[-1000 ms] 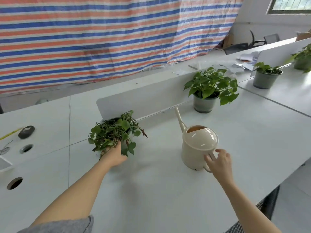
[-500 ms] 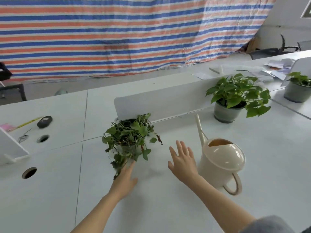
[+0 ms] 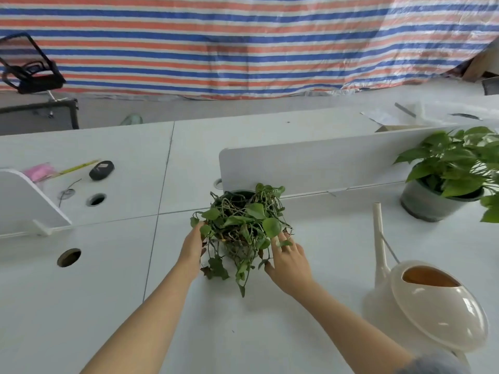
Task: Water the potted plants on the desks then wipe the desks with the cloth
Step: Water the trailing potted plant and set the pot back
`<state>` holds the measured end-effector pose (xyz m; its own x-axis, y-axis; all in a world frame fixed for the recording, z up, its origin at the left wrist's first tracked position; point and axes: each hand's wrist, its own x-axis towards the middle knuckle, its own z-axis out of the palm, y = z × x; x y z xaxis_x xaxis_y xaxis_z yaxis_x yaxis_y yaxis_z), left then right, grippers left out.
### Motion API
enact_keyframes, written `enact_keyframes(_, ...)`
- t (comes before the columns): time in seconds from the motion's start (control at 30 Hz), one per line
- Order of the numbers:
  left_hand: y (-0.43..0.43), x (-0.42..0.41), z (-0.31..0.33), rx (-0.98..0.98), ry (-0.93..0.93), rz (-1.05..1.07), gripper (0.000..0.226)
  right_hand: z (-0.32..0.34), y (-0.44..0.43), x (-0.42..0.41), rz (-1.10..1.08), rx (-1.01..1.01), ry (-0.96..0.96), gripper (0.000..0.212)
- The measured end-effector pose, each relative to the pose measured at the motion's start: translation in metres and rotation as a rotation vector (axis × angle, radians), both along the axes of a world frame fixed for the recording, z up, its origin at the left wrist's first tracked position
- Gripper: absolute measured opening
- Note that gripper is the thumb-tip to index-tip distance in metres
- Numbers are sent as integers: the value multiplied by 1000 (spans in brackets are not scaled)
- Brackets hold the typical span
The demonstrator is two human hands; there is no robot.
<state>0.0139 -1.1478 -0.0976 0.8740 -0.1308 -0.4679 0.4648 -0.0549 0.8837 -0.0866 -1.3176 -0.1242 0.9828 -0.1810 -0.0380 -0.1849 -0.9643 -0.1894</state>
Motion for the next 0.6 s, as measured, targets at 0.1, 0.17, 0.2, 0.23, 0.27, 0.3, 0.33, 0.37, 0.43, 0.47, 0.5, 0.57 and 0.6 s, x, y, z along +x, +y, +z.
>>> enact_keyframes(0.1,-19,3,-1,-71,-12,13,27,-2,2,4,21,100,-11,70)
enact_keyframes(0.17,-27,0,-2,-99,-33,9,31,-3,3,6,18,138,-42,68)
enact_keyframes(0.2,-28,-3,-1,-127,-36,14,33,-3,3,8,18,158,-57,64)
enact_keyframes(0.23,-28,-6,-3,-145,-43,13,34,-4,3,10,8,185,-49,61)
enact_keyframes(0.27,-28,-10,-6,-152,-42,1,35,-4,1,13,-5,205,-37,58)
enact_keyframes(0.3,-27,-14,-9,-157,-35,-8,38,-5,-1,16,-20,228,-20,56)
enact_keyframes(0.33,-25,-18,-13,-167,-18,-9,41,-6,-6,19,-31,250,-18,57)
enact_keyframes(0.37,-24,-23,-15,-168,-4,-13,43,-6,-9,22,-42,276,-11,61)
enact_keyframes(0.43,-21,-27,-15,-139,19,3,46,-5,-15,23,-63,327,-13,67)
enact_keyframes(0.47,-20,-25,-15,-128,17,7,47,-6,-16,22,-75,358,-33,68)
enact_keyframes(0.5,-20,-22,-14,-126,10,21,48,-5,-16,19,-82,387,-50,69)
enact_keyframes(0.57,-21,-13,-7,-127,-28,15,57,-3,-10,14,-83,441,-66,69)
enact_keyframes(0.6,-24,-10,-4,-119,-49,-19,64,-1,-7,11,-84,472,-71,68)
